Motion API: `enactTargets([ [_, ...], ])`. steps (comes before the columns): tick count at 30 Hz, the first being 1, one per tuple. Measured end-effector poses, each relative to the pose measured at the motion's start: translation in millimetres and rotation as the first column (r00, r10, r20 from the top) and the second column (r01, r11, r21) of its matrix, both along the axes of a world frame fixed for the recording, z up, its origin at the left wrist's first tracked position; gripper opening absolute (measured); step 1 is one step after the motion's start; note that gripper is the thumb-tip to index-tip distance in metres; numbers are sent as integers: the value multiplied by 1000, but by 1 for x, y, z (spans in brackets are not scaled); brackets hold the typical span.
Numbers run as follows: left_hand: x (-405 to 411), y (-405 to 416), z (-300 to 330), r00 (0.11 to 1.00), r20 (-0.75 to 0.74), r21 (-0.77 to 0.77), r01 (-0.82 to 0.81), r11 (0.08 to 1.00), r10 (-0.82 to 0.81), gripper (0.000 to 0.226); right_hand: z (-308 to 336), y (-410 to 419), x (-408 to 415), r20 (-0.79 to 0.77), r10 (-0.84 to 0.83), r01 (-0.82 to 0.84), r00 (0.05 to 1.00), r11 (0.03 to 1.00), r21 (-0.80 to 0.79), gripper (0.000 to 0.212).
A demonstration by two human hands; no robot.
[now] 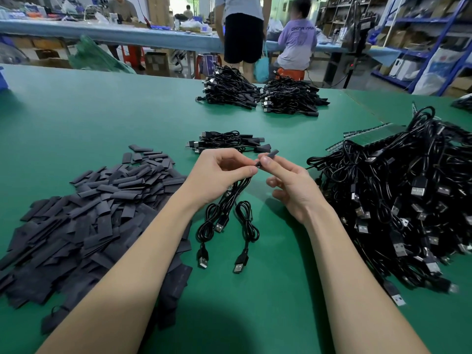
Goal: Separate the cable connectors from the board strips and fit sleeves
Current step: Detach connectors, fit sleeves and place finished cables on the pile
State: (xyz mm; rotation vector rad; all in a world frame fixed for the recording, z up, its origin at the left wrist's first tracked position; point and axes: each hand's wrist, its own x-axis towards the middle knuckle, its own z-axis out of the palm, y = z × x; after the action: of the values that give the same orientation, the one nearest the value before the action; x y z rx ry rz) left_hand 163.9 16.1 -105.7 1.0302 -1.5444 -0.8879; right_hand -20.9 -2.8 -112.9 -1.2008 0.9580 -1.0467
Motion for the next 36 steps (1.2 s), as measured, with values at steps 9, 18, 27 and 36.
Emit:
enactTargets([
  [9, -8, -1, 1, 998, 4, 132, -60, 989, 60, 11, -3, 3, 11, 9, -212, 211, 977, 965, -157, 28],
  [18, -13, 0, -1, 993, -23, 162, -109, 981, 114, 9, -3, 3, 19, 115, -311, 327, 943, 931, -164, 34],
  [27, -15, 1, -2, 979, 32, 162, -201, 966, 199, 10, -6, 5, 20, 87, -276, 286, 957, 951, -120, 37],
  [36, -8, 3, 10, 973, 229, 411, -120, 904, 25, 42, 0, 2, 21, 187, -464, 472, 866, 882, 6, 28],
])
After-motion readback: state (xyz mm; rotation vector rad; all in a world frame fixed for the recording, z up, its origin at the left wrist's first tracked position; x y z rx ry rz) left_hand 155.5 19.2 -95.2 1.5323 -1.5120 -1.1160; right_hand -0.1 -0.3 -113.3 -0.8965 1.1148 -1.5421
